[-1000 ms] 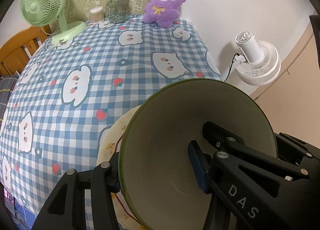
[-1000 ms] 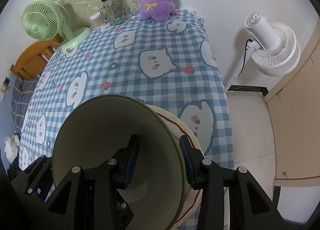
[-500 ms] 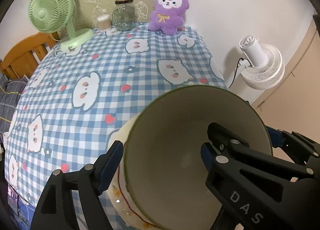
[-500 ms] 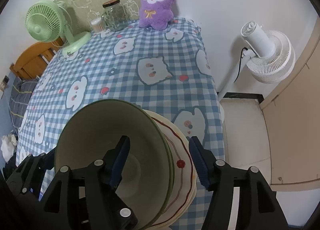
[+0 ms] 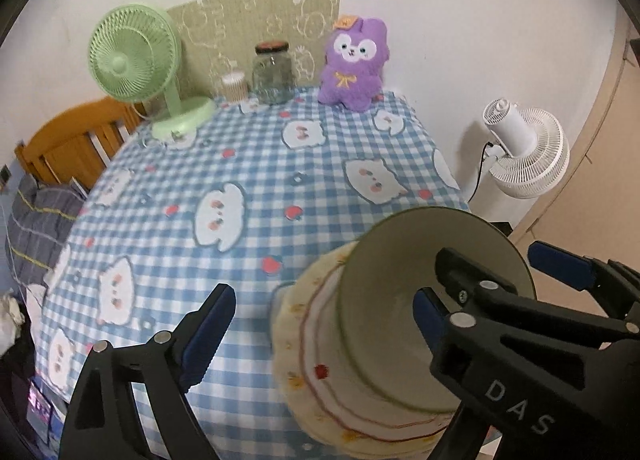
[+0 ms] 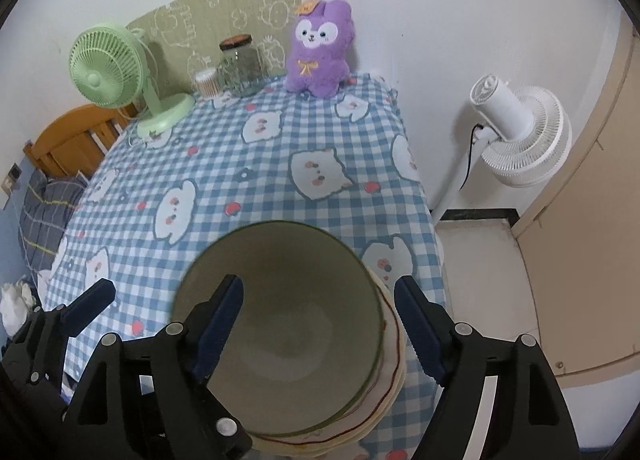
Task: Organize plates and bowls
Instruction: 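Lower the bowl stack onto the plate stack and open both grippers, then withdraw both grippers upward and back from the stacked dishes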
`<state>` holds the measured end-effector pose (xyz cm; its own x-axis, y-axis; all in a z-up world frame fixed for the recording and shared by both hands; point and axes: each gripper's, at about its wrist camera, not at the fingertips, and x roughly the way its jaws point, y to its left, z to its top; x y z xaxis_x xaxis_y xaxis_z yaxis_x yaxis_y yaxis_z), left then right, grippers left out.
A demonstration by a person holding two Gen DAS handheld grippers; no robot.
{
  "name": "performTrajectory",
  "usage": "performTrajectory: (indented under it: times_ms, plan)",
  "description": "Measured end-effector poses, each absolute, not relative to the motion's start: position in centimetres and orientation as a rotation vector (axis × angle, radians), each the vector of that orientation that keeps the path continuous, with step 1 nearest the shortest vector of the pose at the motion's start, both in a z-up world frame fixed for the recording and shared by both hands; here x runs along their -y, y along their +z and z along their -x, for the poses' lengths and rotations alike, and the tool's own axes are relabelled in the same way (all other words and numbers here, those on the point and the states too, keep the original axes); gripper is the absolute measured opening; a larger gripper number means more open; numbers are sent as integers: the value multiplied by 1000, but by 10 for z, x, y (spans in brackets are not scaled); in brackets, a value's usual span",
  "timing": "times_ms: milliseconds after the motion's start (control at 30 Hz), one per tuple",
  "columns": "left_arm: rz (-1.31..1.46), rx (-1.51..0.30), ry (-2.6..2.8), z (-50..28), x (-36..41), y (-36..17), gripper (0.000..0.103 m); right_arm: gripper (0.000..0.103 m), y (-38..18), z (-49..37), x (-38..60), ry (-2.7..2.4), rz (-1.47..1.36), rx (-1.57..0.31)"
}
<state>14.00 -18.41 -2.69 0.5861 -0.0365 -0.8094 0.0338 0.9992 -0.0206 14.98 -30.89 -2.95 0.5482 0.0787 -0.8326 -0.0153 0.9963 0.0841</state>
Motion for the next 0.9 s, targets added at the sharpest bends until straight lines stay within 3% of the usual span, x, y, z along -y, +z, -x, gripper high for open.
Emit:
performTrajectory:
  times_ms: [467,900]
  plan:
    - [36,-856,-33,-107,89,6,92,80,13,-97,255,-32,-110,-865]
    - [9,-781,-77,-52,13,4,92,81,3,-32,214,-110,-133,-817]
